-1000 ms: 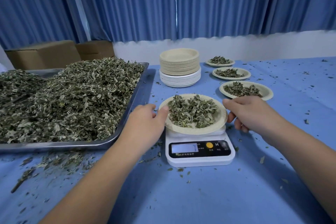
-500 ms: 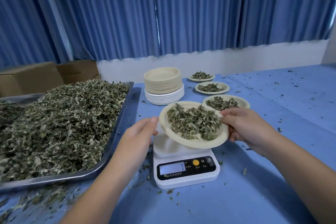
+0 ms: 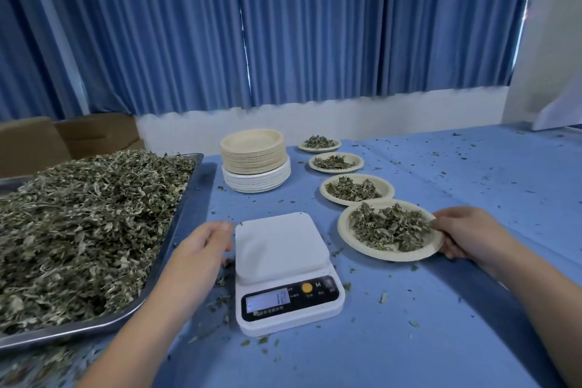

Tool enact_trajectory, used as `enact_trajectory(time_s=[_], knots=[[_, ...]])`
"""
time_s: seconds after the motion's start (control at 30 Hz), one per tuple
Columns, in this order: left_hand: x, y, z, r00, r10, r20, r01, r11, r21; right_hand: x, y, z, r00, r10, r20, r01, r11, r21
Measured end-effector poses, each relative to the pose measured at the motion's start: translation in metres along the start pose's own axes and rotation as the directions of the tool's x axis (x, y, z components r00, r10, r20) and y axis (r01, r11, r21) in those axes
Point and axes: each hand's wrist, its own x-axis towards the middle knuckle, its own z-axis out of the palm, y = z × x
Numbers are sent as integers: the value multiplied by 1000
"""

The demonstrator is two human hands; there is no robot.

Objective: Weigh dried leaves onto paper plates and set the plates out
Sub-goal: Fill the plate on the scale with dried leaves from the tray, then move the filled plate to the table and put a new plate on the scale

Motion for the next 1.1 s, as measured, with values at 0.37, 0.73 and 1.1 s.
enact_trajectory(time_s=[0.37,0.73,1.1], knots=[[-3,1,-3,1000,17,7,-17,1000,19,2,6,-22,990,141,4,-141,990,23],[-2,0,0,1000,12,29,-13,1000,27,8,5,-12,989,136,-52,-118,958,263],[-3,-1,-1,999,-2,39,0,1000,29,19,8,-5,981,162,-109,-117,935,335]])
